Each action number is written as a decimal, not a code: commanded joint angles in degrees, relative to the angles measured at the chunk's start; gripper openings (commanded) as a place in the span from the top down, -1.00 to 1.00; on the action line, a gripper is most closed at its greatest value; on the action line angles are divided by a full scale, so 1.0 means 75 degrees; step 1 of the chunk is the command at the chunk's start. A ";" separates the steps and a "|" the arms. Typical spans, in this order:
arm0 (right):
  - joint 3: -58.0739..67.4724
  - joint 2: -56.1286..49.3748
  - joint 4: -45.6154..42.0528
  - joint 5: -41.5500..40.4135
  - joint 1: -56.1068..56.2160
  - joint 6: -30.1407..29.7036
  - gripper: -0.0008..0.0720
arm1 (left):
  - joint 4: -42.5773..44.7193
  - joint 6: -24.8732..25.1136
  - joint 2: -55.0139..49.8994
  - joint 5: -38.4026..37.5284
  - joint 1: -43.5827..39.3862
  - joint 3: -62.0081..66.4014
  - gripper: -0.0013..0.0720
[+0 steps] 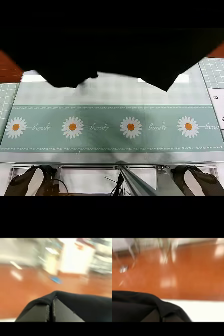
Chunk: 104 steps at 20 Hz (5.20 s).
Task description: Fold the shirts.
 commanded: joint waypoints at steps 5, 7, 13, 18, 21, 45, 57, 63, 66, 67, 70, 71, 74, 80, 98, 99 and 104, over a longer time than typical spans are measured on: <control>0.0315 0.2366 -0.1591 0.1239 0.0006 0.0953 0.87 | 0.4759 -0.1536 0.2241 -0.0656 -0.0364 0.0790 0.91; 0.0312 0.2506 -0.2020 0.1676 0.0006 0.1107 0.87 | 0.5365 -0.1568 0.2358 -0.1005 -0.1020 0.0749 0.91; -0.1014 0.2509 -0.2521 0.2241 0.0006 0.1090 0.87 | 0.5735 -0.2296 0.2119 -0.1320 -0.1661 -0.0918 0.91; -0.3724 0.1737 -0.2296 0.0344 0.0012 0.0729 0.87 | 0.4150 -0.2066 0.0597 -0.0163 -0.1661 -0.3048 0.91; -0.4319 -0.0114 -0.1661 -0.0691 0.0012 0.0224 0.87 | 0.4057 -0.2063 -0.1180 0.0589 -0.1702 -0.3121 0.91; -0.0711 -0.8102 -0.0122 0.0997 -0.0067 -0.1119 0.87 | 0.2926 -0.2008 -0.7909 -0.1950 -0.1789 -0.0519 0.91; -0.1163 -0.7134 -0.1396 0.2294 -0.0490 -0.0530 -0.72 | 0.4651 -0.1996 -0.7189 -0.4188 -0.0766 -0.1014 -0.96; -0.6263 -0.3360 -0.0484 -0.0382 -0.0892 -0.0708 -0.72 | 0.4071 -0.1183 -0.4756 -0.2649 0.0889 -0.5482 -0.96; -0.8451 -0.1670 0.0271 -0.0833 -0.0892 -0.0731 -0.72 | 0.2337 0.0006 -0.4374 -0.2611 0.1749 -0.6968 -0.96; -0.8856 -0.1265 0.0408 -0.0822 -0.0892 -0.0749 -0.72 | 0.2011 0.0009 -0.4304 -0.2463 0.1778 -0.7219 -0.96; -0.9428 -0.0525 0.0589 -0.0758 -0.0892 -0.0743 -0.72 | 0.1212 0.0286 -0.4278 -0.2162 0.1378 -0.7630 -0.96; -0.9477 -0.0405 0.0600 -0.0729 -0.0892 -0.0740 -0.72 | 0.1174 0.0303 -0.4278 -0.2049 0.1110 -0.7755 -0.96; -0.9480 -0.0353 0.0801 -0.0705 -0.0892 -0.0740 -0.72 | 0.0909 0.0353 -0.4278 -0.1332 0.0108 -0.8276 -0.96; -0.9130 -0.0356 -0.0988 -0.0347 -0.2092 -0.0458 -0.72 | 0.0350 0.1049 -0.4261 -0.1064 -0.0516 -0.8355 0.91; -0.9882 -0.2521 0.1501 -0.0341 -0.2544 -0.1367 -0.72 | -0.0166 0.1084 -0.4264 -0.1035 -0.0358 -0.8262 0.91; -0.9882 -0.2704 0.1638 -0.0388 -0.2544 -0.1431 -0.72 | -0.0169 0.1084 -0.4264 -0.1032 -0.0358 -0.8262 0.91; -0.9876 -0.3383 0.2716 -0.0656 -0.2544 -0.2017 -0.72 | -0.0169 0.1084 -0.4264 -0.1032 -0.0358 -0.8262 0.91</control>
